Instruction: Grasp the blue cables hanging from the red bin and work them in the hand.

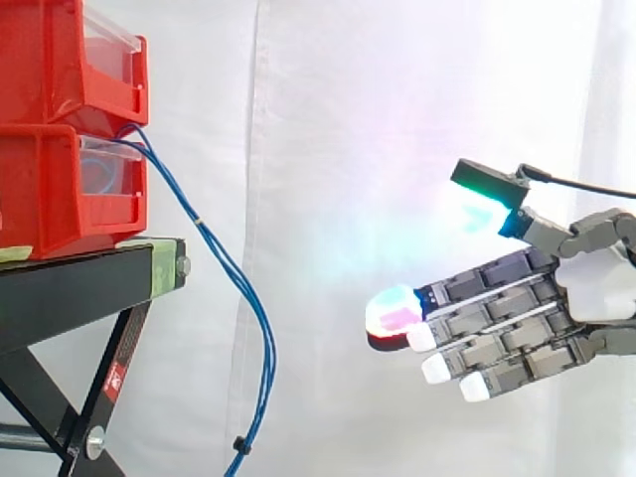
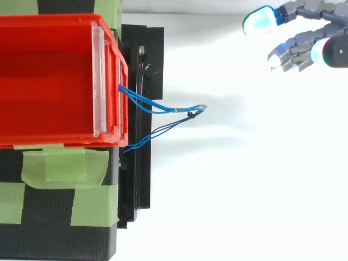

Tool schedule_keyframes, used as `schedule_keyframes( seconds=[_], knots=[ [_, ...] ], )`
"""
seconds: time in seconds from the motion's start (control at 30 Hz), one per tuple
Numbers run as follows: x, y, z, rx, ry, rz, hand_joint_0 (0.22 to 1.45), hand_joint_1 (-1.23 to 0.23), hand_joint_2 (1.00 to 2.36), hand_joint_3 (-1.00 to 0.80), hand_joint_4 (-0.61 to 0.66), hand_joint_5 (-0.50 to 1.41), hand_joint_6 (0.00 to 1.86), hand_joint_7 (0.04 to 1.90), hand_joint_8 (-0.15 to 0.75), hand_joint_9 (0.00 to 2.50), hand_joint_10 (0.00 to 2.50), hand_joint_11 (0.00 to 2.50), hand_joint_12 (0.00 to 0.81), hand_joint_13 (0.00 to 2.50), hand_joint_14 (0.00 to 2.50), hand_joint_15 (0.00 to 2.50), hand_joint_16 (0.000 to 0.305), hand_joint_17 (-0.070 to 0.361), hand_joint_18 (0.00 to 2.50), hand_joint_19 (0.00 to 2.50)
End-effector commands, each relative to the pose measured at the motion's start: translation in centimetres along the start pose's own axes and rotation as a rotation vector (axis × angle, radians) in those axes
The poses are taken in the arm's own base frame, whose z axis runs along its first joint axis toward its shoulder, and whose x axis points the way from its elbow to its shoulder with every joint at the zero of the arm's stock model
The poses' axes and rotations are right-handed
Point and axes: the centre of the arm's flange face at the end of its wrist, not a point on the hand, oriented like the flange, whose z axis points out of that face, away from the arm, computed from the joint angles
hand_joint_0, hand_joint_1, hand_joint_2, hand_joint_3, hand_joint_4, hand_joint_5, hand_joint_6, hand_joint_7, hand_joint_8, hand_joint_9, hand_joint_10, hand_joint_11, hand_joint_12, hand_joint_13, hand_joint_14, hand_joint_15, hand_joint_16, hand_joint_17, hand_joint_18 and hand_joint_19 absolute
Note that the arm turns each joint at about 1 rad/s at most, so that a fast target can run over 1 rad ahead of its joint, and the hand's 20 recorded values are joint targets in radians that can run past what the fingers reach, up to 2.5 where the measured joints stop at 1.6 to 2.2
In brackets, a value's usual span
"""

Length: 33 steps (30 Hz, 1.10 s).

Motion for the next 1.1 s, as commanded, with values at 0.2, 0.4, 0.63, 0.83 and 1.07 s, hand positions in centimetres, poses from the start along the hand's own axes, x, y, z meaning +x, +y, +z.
schedule_keyframes(
  seconds=[0.2, 0.4, 0.63, 0.83, 1.07],
  knots=[
    [-0.4, -1.2, 0.3, 0.017, -0.036, 0.014, 0.75, -0.56, 1.0, -0.87, 0.23, -0.15, 0.01, 0.73, 0.339, 0.61, 0.01, 0.55, 0.431, 0.62, 0.02, 0.5, 0.058, 0.131, 0.53, 0.56],
    [-0.4, -2.1, 1.2, -0.021, -0.046, 0.026, 0.75, -0.57, 1.0, -0.88, 0.21, -0.17, 0.01, 0.73, 0.326, 0.54, 0.02, 0.53, 0.426, 0.5, 0.01, 0.46, 0.058, 0.131, 0.42, 0.51],
    [0.1, -4.2, 2.5, -0.05, -0.06, -0.018, 0.73, -0.57, 1.0, -0.9, 0.18, -0.23, 0.01, 0.73, 0.312, 0.42, 0.01, 0.45, 0.404, 0.29, 0.01, 0.31, 0.056, 0.126, 0.18, 0.32],
    [1.7, -4.7, 4.8, -0.195, 0.003, 0.055, 0.73, -0.57, 1.0, -0.9, 0.18, -0.24, 0.01, 0.73, 0.312, 0.41, 0.01, 0.45, 0.402, 0.28, 0.01, 0.31, 0.056, 0.125, 0.16, 0.33],
    [4.0, -3.2, 5.9, -0.281, 0.085, -0.02, 0.72, -0.57, 1.0, -0.9, 0.18, -0.24, 0.01, 0.73, 0.314, 0.43, 0.01, 0.47, 0.408, 0.3, 0.01, 0.32, 0.056, 0.126, 0.17, 0.34]
  ],
)
